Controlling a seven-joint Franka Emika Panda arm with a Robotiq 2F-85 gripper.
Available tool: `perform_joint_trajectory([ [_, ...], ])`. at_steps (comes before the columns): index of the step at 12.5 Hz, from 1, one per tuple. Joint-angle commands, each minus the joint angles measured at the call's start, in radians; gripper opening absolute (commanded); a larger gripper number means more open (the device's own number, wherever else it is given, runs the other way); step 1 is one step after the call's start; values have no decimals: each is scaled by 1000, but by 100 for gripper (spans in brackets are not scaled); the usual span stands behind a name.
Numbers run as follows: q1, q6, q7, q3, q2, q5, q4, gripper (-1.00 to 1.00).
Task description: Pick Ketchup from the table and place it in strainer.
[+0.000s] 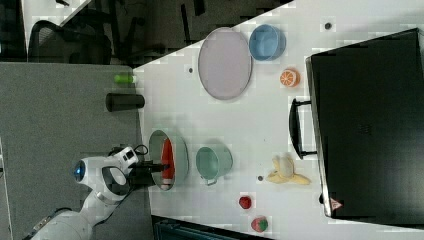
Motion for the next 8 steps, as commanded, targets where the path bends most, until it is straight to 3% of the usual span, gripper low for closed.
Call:
perform_joint_trajectory([
  [1, -44, -67, 110, 9, -156, -5, 19, 100],
  [5, -161, -447, 94, -14, -421, 1, 81, 100],
  [8, -233, -731, 23, -116, -558, 33, 180, 100],
])
